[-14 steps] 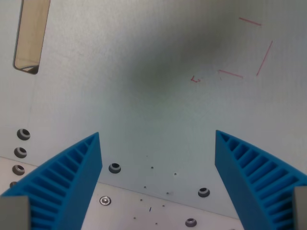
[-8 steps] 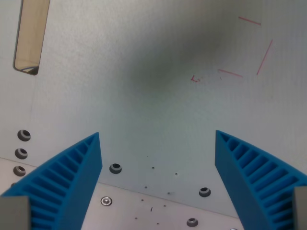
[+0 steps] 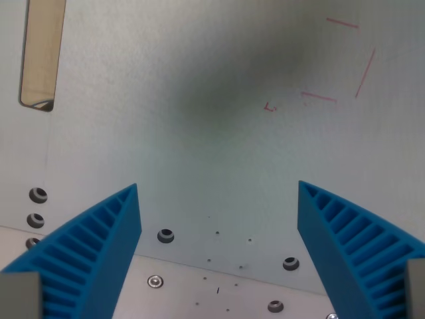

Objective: Rotate around gripper positive z

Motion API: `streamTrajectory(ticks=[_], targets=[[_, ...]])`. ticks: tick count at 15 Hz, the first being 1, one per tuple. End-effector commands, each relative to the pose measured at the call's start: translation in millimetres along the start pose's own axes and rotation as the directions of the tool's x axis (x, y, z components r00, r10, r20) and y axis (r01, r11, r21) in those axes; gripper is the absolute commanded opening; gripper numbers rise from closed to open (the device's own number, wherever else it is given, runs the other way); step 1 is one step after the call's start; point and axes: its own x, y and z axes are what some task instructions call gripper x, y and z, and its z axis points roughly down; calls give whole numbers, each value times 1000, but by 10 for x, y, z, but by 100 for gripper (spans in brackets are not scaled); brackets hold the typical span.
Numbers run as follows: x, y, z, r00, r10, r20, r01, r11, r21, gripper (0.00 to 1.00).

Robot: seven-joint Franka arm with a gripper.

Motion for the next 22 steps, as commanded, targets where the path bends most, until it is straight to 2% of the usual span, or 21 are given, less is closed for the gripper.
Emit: streamTrajectory(ticks=[1, 11, 22], targets=[[1, -1, -16, 993, 117, -4, -117, 993, 0, 100], [1, -1, -16, 973, 232, -4, -232, 973, 0, 100], [1, -1, -16, 935, 354, -4, -354, 935, 1, 100]])
